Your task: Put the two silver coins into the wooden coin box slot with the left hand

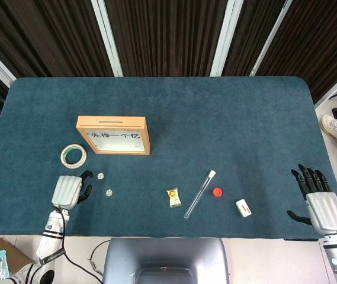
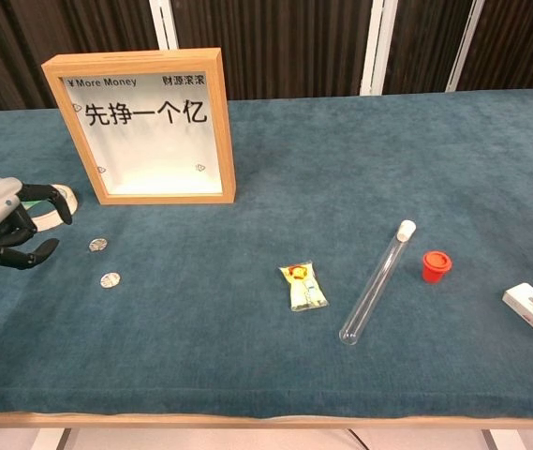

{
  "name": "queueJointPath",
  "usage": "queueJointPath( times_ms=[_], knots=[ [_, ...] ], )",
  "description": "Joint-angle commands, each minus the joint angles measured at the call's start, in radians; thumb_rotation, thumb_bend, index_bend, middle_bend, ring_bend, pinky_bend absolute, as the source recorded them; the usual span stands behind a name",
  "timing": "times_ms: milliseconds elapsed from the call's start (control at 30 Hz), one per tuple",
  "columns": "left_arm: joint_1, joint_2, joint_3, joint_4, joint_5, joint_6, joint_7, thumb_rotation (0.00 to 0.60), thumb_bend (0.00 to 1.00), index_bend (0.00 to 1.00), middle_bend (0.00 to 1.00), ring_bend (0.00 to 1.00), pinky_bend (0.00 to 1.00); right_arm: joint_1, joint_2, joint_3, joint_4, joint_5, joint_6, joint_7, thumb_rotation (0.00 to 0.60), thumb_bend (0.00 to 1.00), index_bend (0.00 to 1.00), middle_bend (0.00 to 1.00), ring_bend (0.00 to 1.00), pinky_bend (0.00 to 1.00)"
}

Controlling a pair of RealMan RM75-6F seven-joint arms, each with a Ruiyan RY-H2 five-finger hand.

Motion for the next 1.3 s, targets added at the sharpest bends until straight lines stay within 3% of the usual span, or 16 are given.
queueJointPath(
  times_ms=[33, 367, 767, 1300],
  knots=[
    [-0.02, -0.018, -0.014, 0.015, -0.03, -0.025, 0.032, 0.6, 0.42, 0.42, 1.0, 1.0, 1.0, 0.0, -0.001, 0.0, 0.0, 0.002, -0.001, -0.002, 0.6, 0.12, 0.0, 0.0, 0.0, 0.0],
    [-0.054, -0.057, -0.028, 0.051, -0.054, -0.041, 0.028, 0.6, 0.36, 0.45, 1.0, 1.0, 1.0, 0.001, 0.0, 0.0, -0.004, 0.005, -0.004, -0.003, 0.6, 0.12, 0.0, 0.0, 0.0, 0.0],
    [-0.096, -0.138, -0.03, 0.142, -0.115, -0.097, 0.087, 0.6, 0.36, 0.45, 1.0, 1.0, 1.0, -0.001, 0.007, -0.001, -0.004, 0.001, 0.001, 0.017, 0.6, 0.12, 0.0, 0.0, 0.0, 0.0],
    [-0.122, -0.17, -0.038, 0.192, -0.154, -0.114, 0.116, 0.6, 0.36, 0.44, 1.0, 1.0, 1.0, -0.001, 0.01, -0.003, -0.006, 0.0, -0.001, 0.021, 0.6, 0.12, 0.0, 0.0, 0.0, 0.0]
  ],
)
